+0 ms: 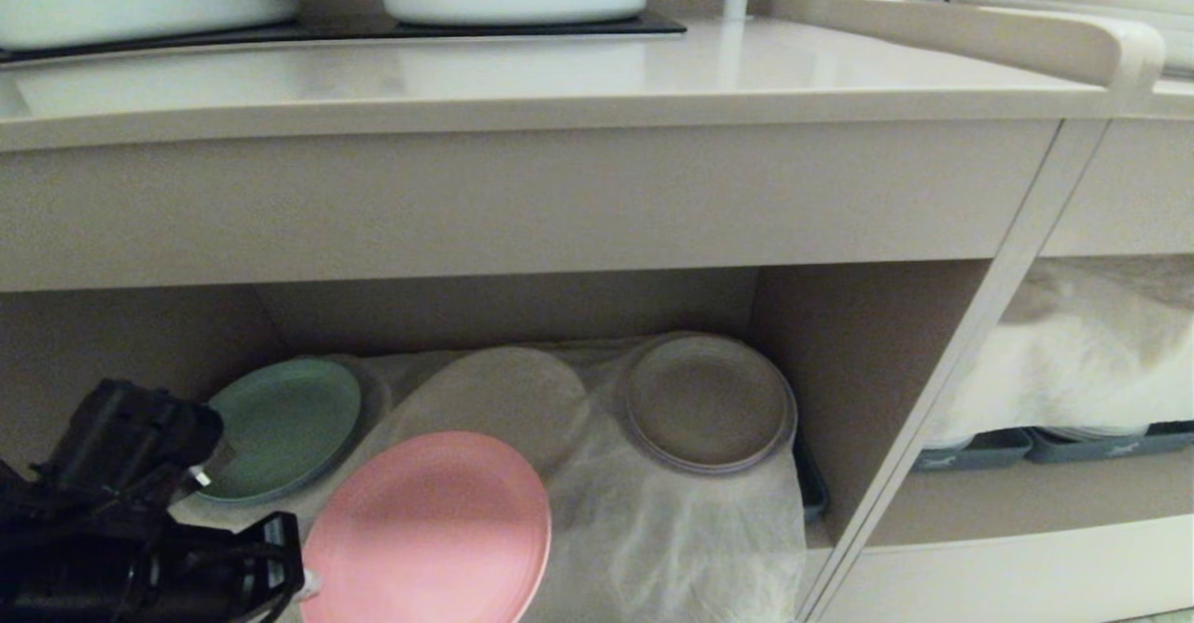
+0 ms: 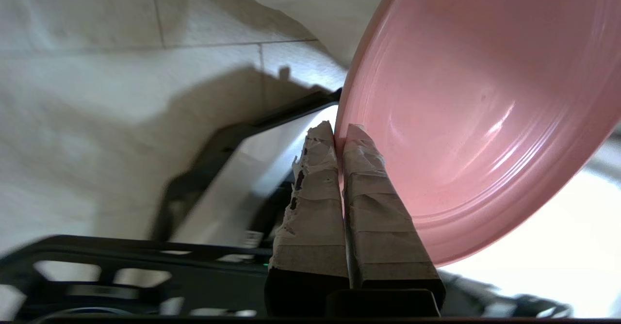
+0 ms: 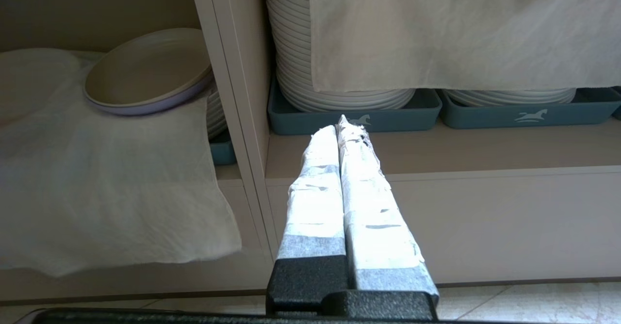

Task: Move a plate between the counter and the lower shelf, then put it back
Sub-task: Put the plate in the cupboard

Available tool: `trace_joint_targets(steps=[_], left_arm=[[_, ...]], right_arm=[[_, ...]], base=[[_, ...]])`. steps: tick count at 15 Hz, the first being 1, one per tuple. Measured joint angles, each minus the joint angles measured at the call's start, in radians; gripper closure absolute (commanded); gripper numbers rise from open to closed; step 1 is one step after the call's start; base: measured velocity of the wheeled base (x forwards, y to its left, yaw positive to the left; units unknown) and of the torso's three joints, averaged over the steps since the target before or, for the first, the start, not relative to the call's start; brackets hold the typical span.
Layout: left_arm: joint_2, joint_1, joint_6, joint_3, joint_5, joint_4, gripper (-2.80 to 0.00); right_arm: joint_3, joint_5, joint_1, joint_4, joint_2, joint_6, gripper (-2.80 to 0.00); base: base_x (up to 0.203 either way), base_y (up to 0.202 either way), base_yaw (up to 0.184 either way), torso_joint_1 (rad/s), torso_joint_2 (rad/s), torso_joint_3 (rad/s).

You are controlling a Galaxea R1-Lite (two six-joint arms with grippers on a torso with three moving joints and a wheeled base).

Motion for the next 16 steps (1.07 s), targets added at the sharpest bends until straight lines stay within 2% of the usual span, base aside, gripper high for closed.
trace_joint_targets(steps=[9,16], left_arm=[[0.122,-0.017,-0.252,-0.044,-0.006,-0.106,0.0],[0.177,-0.026,-0.347,-0.043,-0.002,-0.173,0.0]], right_arm=[[0.0,0.0,0.0,0.0,0.0,0.0,0.0],[0.0,0.0,0.0,0.0,0.0,0.0,0.0]], base=[[0.0,0.0,0.0,0.0,0.0,0.0],[0.0,0.0,0.0,0.0,0.0,0.0]])
